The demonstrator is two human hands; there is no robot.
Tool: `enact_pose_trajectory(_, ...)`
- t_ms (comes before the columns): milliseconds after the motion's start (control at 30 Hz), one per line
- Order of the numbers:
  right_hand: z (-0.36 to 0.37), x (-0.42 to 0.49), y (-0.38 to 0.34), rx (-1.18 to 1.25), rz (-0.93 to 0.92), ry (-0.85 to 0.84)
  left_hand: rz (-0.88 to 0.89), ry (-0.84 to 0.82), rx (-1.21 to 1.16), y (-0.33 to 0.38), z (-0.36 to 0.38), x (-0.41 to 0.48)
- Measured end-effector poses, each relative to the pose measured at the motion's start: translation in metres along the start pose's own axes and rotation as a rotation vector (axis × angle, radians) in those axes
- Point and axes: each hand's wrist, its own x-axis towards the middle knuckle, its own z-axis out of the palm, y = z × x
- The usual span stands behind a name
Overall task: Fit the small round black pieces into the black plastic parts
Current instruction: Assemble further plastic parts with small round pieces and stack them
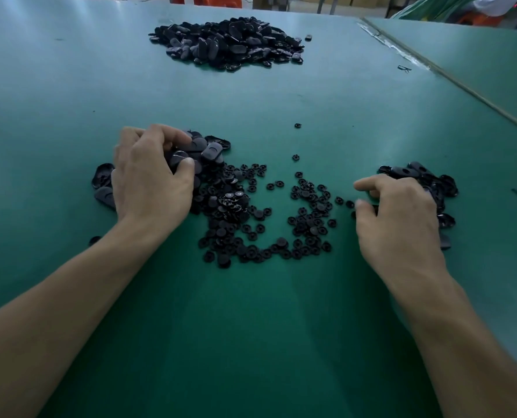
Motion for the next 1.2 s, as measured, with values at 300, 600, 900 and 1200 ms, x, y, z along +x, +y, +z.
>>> enact_pose_trajectory(300, -0.004, -0.002, -0.001, -0.097, 0.016, 0.044, 0.108, 0.035, -0.034, 0.005, 0.0, -0.005)
enact_pose_trajectory(600, -0.007, -0.006, 0.003, -0.003, 0.042, -0.059, 0.157, 0.04, -0.036, 0.002, 0.002, -0.003)
enact_pose_trajectory(900, -0.007, -0.008, -0.004, 0.034, 0.0, -0.031, 0.175, 0.036, -0.067, 0.0, 0.004, -0.002)
enact_pose_trajectory(1200, -0.004, -0.009, -0.002, 0.039, 0.006, -0.024, 0.197, 0.043, -0.07, -0.003, 0.005, -0.001)
